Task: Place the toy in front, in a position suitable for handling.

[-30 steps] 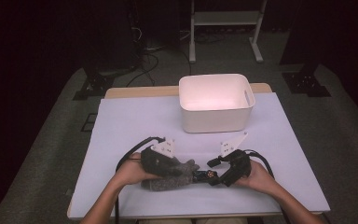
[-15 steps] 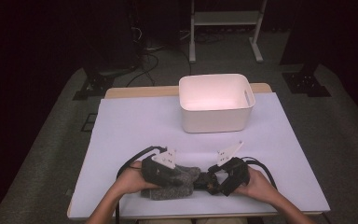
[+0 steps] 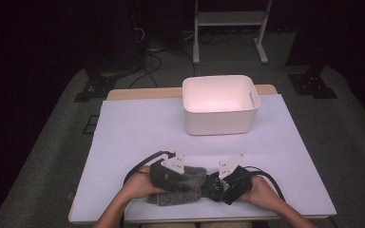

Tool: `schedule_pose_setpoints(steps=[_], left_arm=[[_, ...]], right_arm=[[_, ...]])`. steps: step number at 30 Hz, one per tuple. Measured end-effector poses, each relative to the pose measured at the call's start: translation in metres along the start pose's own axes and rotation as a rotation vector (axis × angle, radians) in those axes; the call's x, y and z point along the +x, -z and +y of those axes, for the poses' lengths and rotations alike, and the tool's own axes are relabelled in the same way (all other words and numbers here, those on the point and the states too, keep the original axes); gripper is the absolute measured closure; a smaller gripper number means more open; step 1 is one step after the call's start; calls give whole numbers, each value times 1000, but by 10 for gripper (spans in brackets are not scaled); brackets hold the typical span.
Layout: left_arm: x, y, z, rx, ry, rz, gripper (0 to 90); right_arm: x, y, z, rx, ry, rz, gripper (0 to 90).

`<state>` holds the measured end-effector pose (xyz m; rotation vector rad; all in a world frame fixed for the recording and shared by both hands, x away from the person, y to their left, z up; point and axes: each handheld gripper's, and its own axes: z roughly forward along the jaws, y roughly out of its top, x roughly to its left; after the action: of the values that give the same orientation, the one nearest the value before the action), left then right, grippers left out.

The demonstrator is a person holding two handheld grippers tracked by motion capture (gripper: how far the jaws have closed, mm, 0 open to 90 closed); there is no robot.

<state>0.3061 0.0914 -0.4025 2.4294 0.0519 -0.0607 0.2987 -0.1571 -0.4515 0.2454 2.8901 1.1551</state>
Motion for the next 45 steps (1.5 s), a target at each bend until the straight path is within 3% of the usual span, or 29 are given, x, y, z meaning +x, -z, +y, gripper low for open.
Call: schedule_pose_setpoints(steps=[5,8,12,20,22,29,34,37,45], left_arm=[[11,-7,11,-2,10,42,766],[14,-13,15,-14,6,37,759],[12,-14,16,-9,-6,35,714],[5,-10,21,-28,-12,18,541],[5,-11,22,-28,-18,15,541],[9,-23,28,3,-40,2,728],[11,-35,41,-10,-47,-14,751],[11,-43,45,0,-58,-18,762],[9,-26,30,34,-52,30,772]], right_arm=[[-12,-3,2,-7,19,-36,235],[-21,-4,-3,-24,-33,15,230],[-19,-2,-4,-17,-33,27,216],[-18,1,-5,-29,-37,42,219],[-18,2,-6,-32,-33,38,221],[-15,2,-6,-18,4,19,231],[-18,3,-5,-35,16,27,235],[-17,1,-6,-19,25,20,234],[-19,1,-8,-31,38,28,235]])
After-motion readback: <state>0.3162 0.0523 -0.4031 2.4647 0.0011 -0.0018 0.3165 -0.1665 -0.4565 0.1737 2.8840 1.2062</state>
